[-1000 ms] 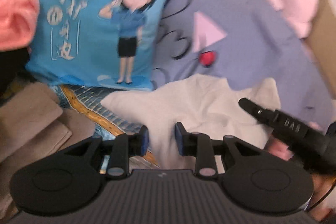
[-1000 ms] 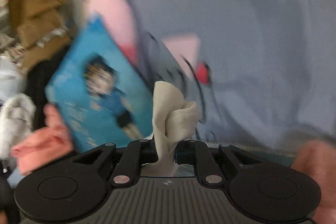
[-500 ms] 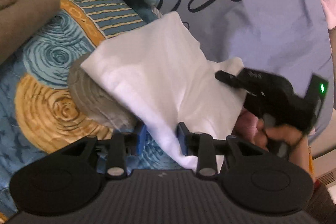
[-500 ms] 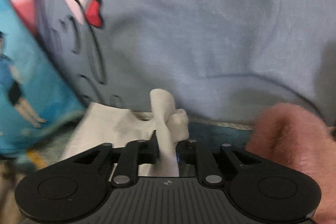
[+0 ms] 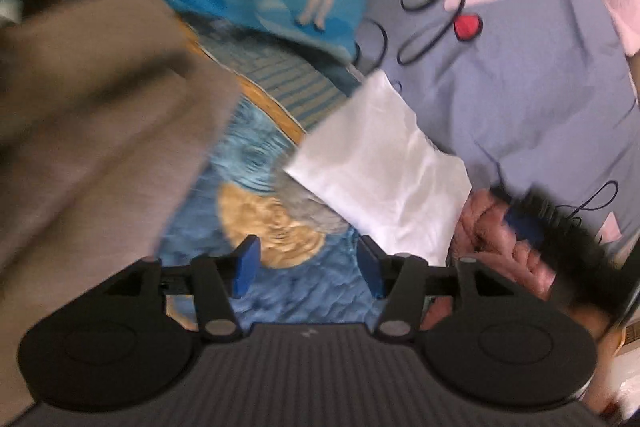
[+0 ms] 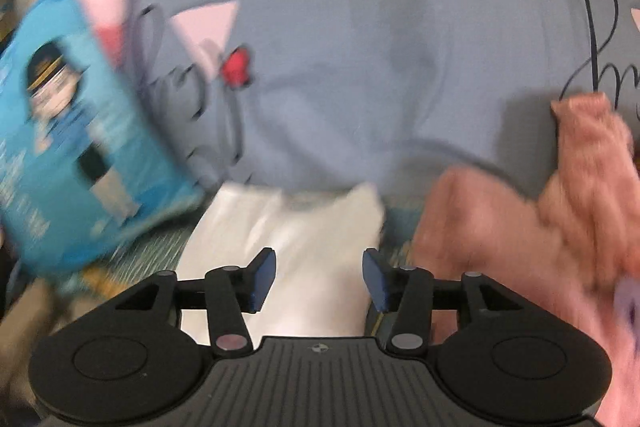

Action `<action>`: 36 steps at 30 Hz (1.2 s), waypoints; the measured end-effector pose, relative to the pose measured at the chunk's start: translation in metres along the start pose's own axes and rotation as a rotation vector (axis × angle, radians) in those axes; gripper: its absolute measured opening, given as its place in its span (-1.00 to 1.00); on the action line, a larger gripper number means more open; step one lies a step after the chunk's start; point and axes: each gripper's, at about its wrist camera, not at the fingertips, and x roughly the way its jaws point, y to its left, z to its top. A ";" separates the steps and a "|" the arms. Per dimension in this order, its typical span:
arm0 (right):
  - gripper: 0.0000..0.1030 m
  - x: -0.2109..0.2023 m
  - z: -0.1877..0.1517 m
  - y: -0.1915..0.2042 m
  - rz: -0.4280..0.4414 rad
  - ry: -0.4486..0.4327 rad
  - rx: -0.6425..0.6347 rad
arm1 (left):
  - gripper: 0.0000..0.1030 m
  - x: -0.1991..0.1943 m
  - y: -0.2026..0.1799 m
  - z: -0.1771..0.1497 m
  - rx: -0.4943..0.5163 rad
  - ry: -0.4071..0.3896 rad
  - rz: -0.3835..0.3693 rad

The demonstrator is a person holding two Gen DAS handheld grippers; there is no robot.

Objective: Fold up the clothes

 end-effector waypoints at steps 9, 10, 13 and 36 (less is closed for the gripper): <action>-0.48 0.030 -0.065 0.045 -0.067 0.054 -0.274 | 0.99 -0.106 0.017 -0.035 0.257 -0.181 0.057; -0.45 0.031 -0.065 0.037 -0.054 0.059 -0.209 | 0.99 -0.105 0.022 -0.038 0.257 -0.177 0.053; -0.44 0.027 -0.061 0.024 -0.017 0.071 -0.101 | 0.99 -0.098 0.029 -0.039 0.243 -0.098 0.066; -0.63 0.109 0.034 0.023 -0.186 0.024 0.079 | 0.99 -0.067 0.031 -0.046 0.329 -0.057 0.015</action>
